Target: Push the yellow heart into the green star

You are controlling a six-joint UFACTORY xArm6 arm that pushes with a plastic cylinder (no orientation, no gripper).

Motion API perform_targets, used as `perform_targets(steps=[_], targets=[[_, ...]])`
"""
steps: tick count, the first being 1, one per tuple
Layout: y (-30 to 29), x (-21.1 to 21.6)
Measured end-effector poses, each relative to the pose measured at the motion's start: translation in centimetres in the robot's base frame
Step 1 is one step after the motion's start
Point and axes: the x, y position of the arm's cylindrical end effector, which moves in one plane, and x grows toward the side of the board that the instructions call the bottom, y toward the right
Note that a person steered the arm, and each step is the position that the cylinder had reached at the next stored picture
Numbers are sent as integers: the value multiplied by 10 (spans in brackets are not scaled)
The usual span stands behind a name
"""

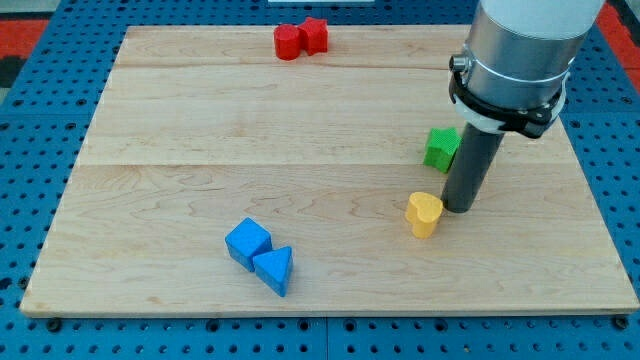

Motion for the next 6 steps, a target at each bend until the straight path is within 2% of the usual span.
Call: perform_targets(steps=[1, 2, 3, 6], targets=[[12, 53], [-50, 38], [-63, 21], [-42, -64]])
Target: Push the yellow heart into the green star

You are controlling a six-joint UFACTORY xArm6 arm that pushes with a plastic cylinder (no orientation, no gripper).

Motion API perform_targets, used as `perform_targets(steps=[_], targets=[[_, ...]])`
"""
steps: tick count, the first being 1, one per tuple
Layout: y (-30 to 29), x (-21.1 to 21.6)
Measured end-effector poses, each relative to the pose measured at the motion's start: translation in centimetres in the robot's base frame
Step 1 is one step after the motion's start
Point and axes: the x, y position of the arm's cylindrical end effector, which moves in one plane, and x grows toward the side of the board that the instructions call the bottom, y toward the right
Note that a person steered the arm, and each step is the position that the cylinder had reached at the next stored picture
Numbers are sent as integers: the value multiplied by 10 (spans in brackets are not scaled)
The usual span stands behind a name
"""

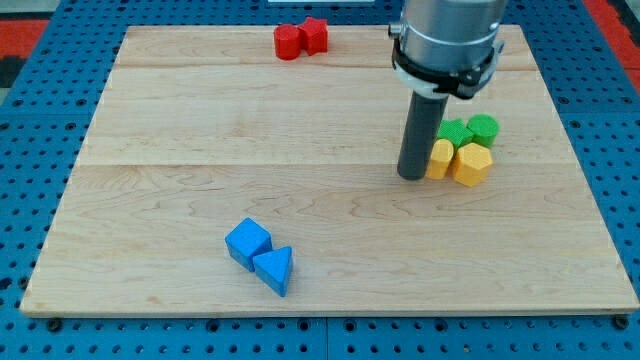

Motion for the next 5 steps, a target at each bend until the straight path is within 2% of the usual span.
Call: perform_targets(steps=[1, 3, 4, 5], targets=[[-24, 1], [-61, 129], [-93, 169], [-174, 132]])
